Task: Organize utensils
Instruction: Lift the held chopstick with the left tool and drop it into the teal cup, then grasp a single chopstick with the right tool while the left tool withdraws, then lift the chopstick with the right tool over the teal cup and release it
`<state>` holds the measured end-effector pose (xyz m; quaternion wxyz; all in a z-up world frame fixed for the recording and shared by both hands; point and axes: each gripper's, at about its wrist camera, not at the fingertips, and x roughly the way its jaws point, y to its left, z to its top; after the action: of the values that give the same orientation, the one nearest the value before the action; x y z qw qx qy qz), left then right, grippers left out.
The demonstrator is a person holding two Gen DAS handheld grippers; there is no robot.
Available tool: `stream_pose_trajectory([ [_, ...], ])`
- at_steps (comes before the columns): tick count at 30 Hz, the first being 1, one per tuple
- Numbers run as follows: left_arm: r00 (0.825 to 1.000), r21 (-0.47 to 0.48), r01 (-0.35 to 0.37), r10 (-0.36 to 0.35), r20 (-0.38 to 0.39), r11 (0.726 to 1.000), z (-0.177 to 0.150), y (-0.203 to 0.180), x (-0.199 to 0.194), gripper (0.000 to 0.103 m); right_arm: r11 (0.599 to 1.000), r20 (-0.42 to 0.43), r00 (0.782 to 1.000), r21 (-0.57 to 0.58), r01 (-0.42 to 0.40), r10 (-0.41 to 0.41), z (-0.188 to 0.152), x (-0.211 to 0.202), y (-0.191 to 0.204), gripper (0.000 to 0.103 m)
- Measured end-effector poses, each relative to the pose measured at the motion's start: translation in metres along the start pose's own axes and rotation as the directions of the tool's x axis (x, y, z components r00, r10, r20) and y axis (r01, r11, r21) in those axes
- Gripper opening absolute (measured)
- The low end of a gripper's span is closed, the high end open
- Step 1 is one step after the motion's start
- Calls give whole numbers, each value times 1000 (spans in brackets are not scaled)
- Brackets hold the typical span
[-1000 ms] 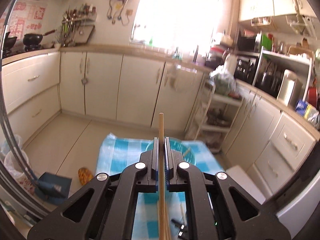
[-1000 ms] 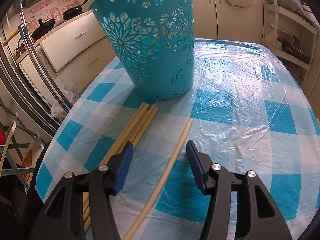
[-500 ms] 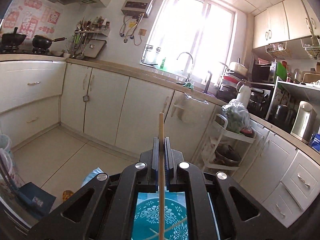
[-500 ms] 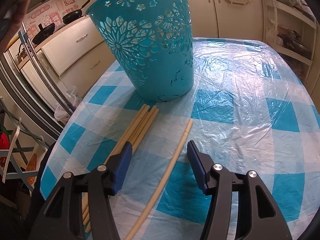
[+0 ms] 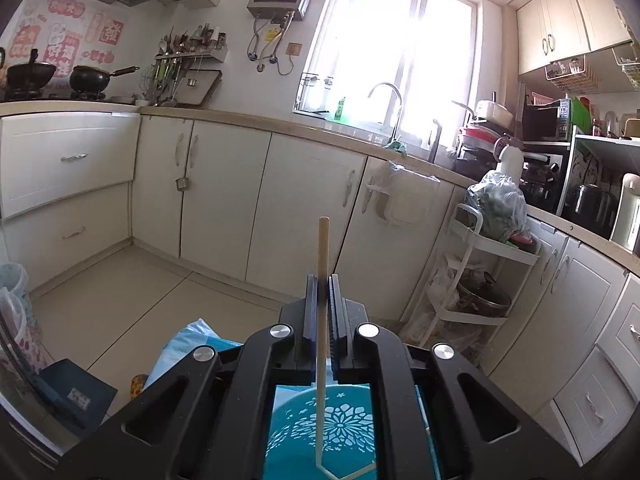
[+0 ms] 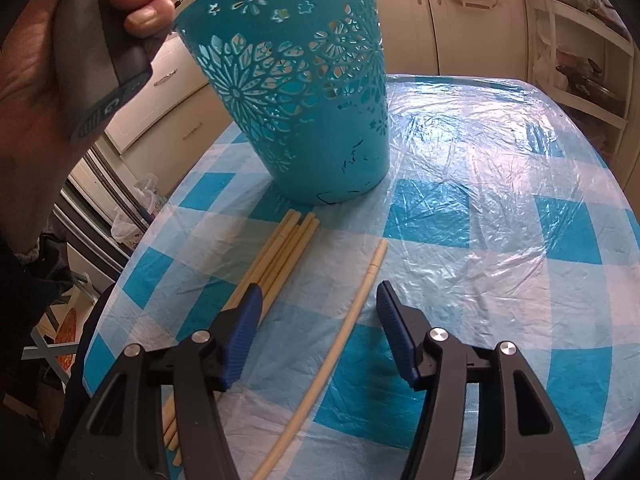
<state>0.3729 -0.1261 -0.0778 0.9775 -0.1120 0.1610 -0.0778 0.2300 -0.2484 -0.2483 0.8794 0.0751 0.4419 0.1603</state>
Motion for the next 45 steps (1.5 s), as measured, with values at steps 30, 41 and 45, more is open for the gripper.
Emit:
stream_pose_trajectory([
  [30,892,151,-161,210,-402,975,-150,122,-89,90,961,-1,969,-126,246,-248,-4,6,19,10],
  [41,867,95,-137,165,-470,986,-169,131,-77,94,961,-105,969,-191,200,-223,3,5,11,7],
  [45,860,106,-118,155,-485,987,-171,128,-75,94,981,-79,980,-79,178,-184,-3,0,4,6],
])
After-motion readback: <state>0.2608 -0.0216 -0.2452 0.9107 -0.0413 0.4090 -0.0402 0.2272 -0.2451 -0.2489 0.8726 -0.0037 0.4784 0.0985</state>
